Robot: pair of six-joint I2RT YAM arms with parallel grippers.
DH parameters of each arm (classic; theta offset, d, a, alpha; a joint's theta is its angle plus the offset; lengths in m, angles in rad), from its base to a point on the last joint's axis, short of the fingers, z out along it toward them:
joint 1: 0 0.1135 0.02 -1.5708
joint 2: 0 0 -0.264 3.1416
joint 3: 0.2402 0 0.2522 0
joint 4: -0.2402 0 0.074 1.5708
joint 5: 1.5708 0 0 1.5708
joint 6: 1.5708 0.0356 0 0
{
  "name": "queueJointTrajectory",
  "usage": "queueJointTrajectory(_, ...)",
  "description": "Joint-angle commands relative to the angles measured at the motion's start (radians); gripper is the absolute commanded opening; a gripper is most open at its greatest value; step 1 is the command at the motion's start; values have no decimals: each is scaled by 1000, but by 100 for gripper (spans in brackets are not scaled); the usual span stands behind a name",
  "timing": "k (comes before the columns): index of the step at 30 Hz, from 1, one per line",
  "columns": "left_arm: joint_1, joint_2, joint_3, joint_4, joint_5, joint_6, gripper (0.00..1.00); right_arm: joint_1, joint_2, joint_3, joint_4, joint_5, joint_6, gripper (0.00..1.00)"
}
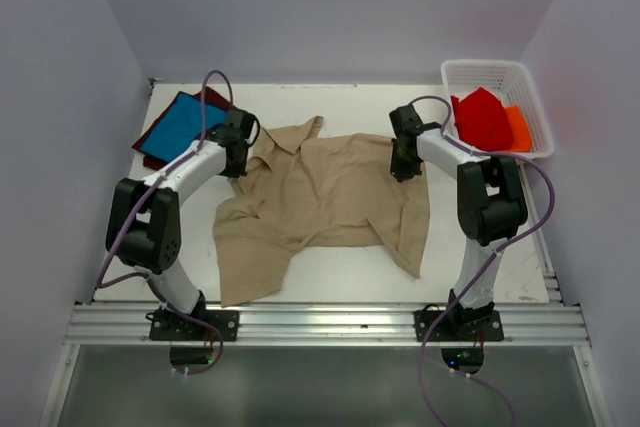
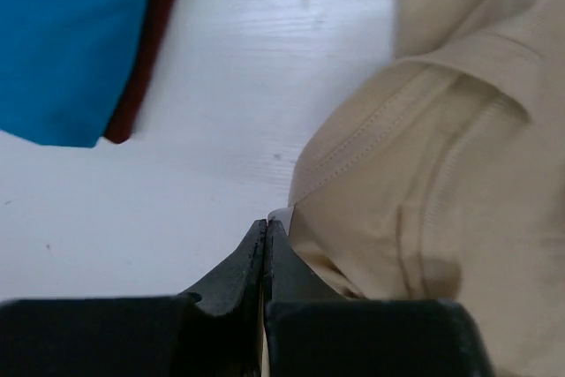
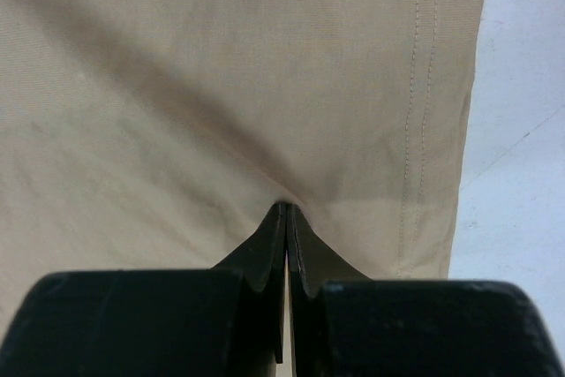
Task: Fold and stack the t-shirts
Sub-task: Flatten the tshirt out
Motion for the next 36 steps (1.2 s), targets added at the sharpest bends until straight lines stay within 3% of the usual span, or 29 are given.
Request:
queueJointTrajectory(1,81,47,-7,0,-148,-73,0,-6,-27,0,22,3,-14,0)
queueJointTrajectory(8,242,96,-7,3,-178,-156,0,-8,-27,3,22,0,-14,0)
queueJointTrajectory(14,348,84,-16,29,-18,-202,9,-9,-20,-1,26,1,-14,0)
queueJointTrajectory(18,347,-34,-44,104,116,-183,37,-9,-12,-4,33,1,-14,0)
queueJointTrajectory(19,348,-65,-59,157,153,-177,49,-9,-11,-4,31,-5,-15,0)
queueJointTrajectory(22,348,-160,-87,208,287,-168,57,-9,3,2,33,-14,-20,0)
queueJointTrajectory(27,321,-235,-85,251,485,-153,60,-9,43,14,39,-88,-21,0)
queueJointTrajectory(31,273,-236,-81,279,557,-146,60,-9,57,9,45,-128,-9,0)
queueJointTrajectory(36,247,-222,-70,271,580,-142,59,-9,100,60,-88,10,31,0)
